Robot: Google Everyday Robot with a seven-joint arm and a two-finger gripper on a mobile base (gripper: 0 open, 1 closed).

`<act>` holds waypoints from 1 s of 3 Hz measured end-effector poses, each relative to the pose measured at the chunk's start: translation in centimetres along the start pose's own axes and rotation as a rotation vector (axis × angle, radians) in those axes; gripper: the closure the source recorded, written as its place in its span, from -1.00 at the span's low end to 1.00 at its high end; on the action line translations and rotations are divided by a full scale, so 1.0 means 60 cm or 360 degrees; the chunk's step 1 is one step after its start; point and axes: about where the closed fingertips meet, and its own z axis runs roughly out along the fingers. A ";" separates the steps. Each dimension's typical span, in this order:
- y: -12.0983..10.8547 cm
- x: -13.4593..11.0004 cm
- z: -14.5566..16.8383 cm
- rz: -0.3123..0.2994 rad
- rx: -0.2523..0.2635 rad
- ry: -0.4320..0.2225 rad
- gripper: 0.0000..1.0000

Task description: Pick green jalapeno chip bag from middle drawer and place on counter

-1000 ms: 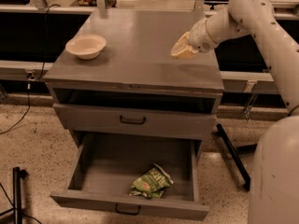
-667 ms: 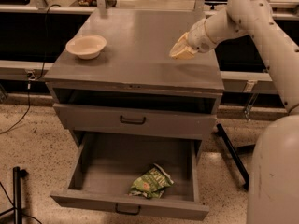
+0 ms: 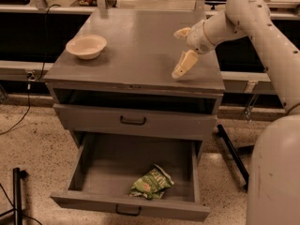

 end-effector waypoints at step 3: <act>0.026 -0.109 -0.084 -0.0481 0.0088 -0.0009 -1.00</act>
Offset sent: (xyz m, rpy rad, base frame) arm -0.0223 -0.0053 0.0760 -0.0022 -0.2398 0.0728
